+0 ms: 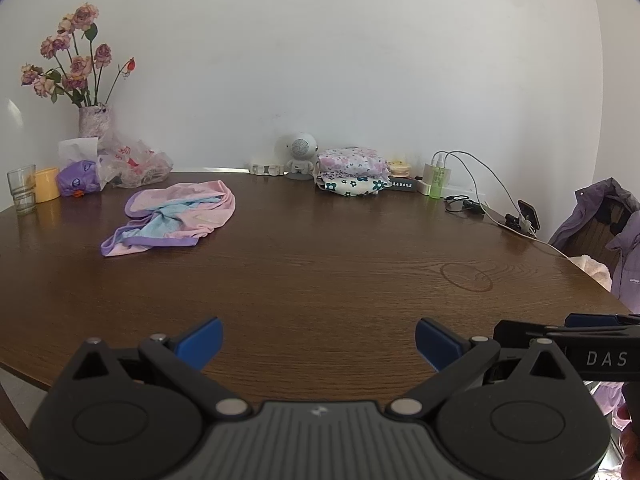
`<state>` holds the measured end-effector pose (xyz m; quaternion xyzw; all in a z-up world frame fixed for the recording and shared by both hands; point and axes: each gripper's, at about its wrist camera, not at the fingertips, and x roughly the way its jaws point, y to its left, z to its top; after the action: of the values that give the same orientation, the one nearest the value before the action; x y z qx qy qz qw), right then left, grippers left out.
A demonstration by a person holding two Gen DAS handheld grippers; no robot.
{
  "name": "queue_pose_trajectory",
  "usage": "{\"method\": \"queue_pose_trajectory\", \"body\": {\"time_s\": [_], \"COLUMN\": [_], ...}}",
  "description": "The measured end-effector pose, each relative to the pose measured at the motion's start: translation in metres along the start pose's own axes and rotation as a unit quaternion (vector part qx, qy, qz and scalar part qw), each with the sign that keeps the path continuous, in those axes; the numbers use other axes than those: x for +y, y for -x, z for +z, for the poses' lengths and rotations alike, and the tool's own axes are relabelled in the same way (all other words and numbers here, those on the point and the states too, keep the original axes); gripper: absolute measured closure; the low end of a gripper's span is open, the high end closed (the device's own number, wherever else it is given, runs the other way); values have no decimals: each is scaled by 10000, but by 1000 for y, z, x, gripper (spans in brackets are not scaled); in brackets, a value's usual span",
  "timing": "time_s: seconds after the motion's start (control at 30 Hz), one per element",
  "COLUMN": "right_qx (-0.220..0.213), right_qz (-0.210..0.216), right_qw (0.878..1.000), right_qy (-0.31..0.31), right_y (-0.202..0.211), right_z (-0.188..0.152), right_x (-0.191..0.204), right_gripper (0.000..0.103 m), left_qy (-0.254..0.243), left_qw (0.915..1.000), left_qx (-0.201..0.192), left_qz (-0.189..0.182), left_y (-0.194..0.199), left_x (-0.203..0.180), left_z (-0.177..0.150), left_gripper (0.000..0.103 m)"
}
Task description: Fold clothes
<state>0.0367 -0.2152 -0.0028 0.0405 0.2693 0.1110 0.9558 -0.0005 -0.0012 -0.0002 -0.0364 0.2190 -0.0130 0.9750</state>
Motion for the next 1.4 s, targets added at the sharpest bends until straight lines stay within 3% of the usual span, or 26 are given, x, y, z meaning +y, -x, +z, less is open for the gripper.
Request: {"method": "queue_pose_trajectory", "body": {"time_s": [1.4], "right_qx": [72], "right_qz": [46], "right_qw": [10000], "right_qy": [5], "right_y": [-1], "right_z": [-2], "right_x": [-1], "right_gripper": [0], "left_qy": [25], "left_qw": [9999], "left_qx": [90], "left_qz": [-64], "left_y": [-3], "left_x": [-2], "left_z": [-4], "left_gripper": [0]}}
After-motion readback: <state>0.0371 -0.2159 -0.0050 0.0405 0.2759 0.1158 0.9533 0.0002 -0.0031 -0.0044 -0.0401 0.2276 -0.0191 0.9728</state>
